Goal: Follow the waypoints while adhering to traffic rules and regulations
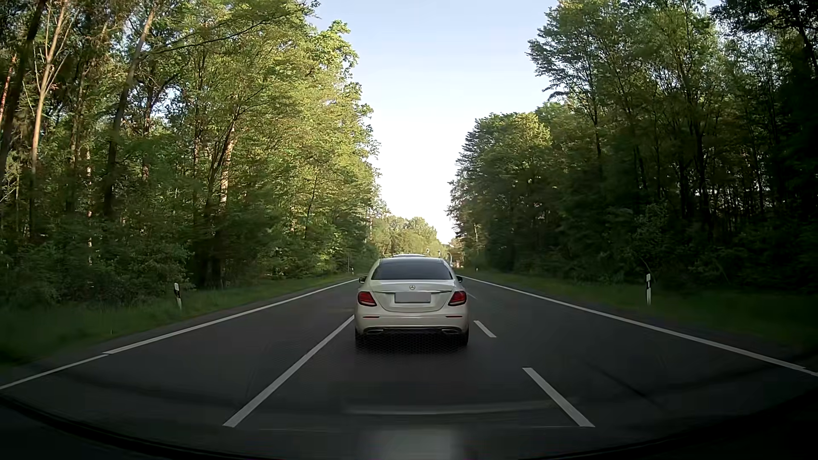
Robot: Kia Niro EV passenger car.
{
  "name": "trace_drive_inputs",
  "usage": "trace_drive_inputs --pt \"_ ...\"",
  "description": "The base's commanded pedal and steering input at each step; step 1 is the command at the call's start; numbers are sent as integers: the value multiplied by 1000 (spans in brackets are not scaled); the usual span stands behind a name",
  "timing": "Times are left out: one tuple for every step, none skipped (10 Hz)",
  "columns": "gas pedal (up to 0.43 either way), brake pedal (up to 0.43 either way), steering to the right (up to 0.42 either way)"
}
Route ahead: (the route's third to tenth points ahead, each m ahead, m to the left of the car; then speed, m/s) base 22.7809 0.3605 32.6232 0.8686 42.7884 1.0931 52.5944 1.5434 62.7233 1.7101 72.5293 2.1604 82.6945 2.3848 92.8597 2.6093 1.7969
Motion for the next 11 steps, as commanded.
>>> trace_drive_inputs --pt "138 0 -2" --pt "138 0 -2" --pt "0 0 -2" --pt "0 0 -2" --pt "0 0 -2" --pt "0 0 -2" --pt "0 0 -2" --pt "0 0 -2" --pt "0 0 -1" --pt "0 0 -2" --pt "0 0 -2"
